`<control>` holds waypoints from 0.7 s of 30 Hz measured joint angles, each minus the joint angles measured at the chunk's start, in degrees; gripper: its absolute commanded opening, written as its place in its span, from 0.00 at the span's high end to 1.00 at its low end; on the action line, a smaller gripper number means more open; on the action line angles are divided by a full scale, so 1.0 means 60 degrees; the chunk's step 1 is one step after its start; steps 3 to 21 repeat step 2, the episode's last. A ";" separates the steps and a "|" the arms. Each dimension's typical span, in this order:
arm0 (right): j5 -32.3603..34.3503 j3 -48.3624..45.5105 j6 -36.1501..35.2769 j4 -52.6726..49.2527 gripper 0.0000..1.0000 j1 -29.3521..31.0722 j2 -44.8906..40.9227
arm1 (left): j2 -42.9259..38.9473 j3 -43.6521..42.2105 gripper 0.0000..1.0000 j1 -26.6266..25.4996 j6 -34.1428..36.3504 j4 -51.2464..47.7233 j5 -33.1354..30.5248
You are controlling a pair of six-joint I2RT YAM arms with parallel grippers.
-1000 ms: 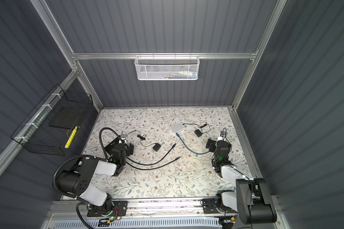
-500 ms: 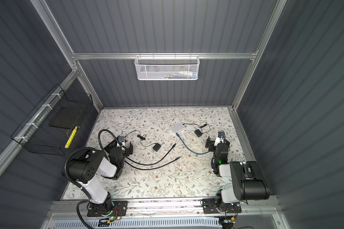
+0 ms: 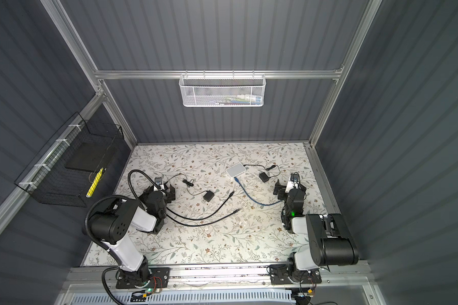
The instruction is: Insert the plug into the switch port
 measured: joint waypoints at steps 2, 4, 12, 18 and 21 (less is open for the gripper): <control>-0.0004 0.0000 0.0004 0.0000 0.01 0.0000 0.0000 | 0.0000 0.0204 0.00 0.0106 -0.0087 -0.0324 0.0004; -0.0004 0.0000 0.0004 0.0000 0.01 0.0000 0.0000 | 0.0000 0.0204 0.00 0.0106 -0.0087 -0.0324 0.0004; -0.0004 0.0000 0.0004 0.0000 0.01 0.0000 0.0000 | 0.0000 0.0204 0.00 0.0106 -0.0087 -0.0324 0.0004; -0.0004 0.0000 0.0004 0.0000 0.01 0.0000 0.0000 | 0.0000 0.0204 0.00 0.0106 -0.0087 -0.0324 0.0004; -0.0004 0.0000 0.0004 0.0000 0.01 0.0000 0.0000 | 0.0000 0.0204 0.00 0.0106 -0.0087 -0.0324 0.0004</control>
